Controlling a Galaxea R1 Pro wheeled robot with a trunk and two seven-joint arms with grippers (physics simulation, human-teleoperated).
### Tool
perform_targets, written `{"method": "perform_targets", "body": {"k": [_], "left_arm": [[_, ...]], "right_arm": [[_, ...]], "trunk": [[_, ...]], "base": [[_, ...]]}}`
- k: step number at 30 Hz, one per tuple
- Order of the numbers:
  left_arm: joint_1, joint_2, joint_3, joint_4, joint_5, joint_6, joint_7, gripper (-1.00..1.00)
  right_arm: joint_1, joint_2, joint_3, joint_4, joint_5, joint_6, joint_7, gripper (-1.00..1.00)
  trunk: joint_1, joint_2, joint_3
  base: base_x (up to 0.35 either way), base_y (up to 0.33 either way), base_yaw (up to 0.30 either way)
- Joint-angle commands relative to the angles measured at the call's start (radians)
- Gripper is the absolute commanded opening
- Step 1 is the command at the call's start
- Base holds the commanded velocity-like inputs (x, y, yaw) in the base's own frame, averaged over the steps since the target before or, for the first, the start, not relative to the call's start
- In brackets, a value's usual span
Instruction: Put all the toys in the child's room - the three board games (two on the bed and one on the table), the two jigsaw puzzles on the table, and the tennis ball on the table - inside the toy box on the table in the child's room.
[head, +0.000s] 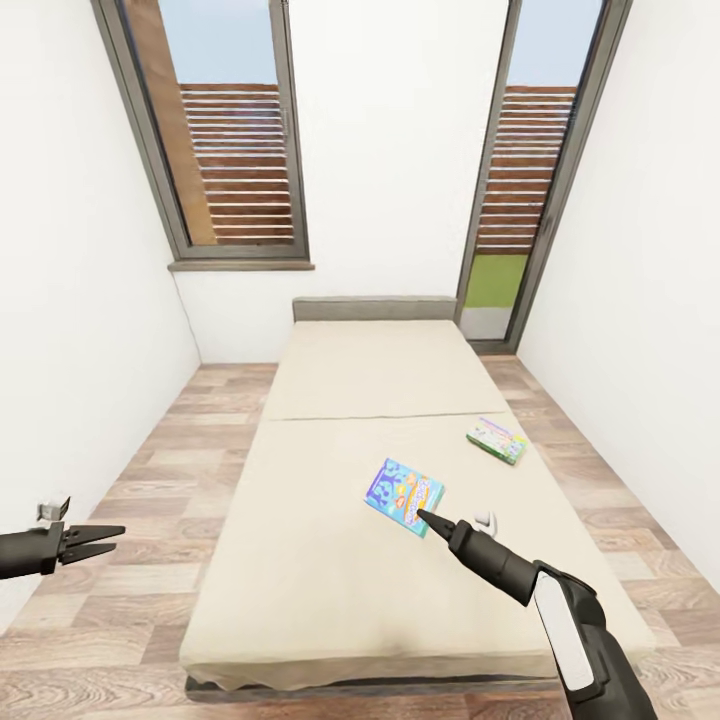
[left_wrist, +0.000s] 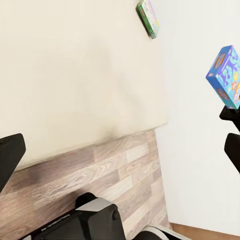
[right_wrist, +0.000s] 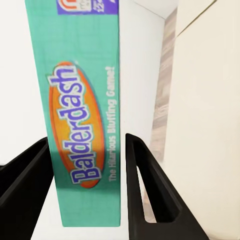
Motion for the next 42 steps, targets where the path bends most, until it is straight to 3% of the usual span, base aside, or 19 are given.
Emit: {"method": "perform_targets", "body": {"k": [1,13,24,42], "left_arm": [[-0.001,0.000,0.000,0.000,-0.001,0.011,-0.004,1.00],[0.000,-0.004,-0.004,0.000,-0.001,0.010,-0.004,1.00],[0.000,-0.006,-0.004,0.000,-0.001,0.009,-0.004,1.00],[0.000,-0.006,-0.004,0.000,-0.001,0.008,-0.004,1.00]], "right_arm": [[-0.001,0.001,-0.003,0.000,0.002,0.004,0.003,-1.00],[-0.001,0.000,-0.004,-0.001,0.002,0.005,0.004,-1.00],[-0.001,0.000,-0.004,-0.001,0.002,0.005,0.005,-1.00],[0.008,0.000,-0.004,-0.002,0.002,0.004,0.005,-1.00]], "trunk": [[-0.004,0.007,0.004],[-0.050,0.091,0.061],[-0.092,0.168,0.114],[-0.161,0.294,0.200]], "base": [[0.000,0.000,0.070],[-0.017,0.000,0.070],[-0.200,0.000,0.070],[-0.010,0.000,0.070]]}}
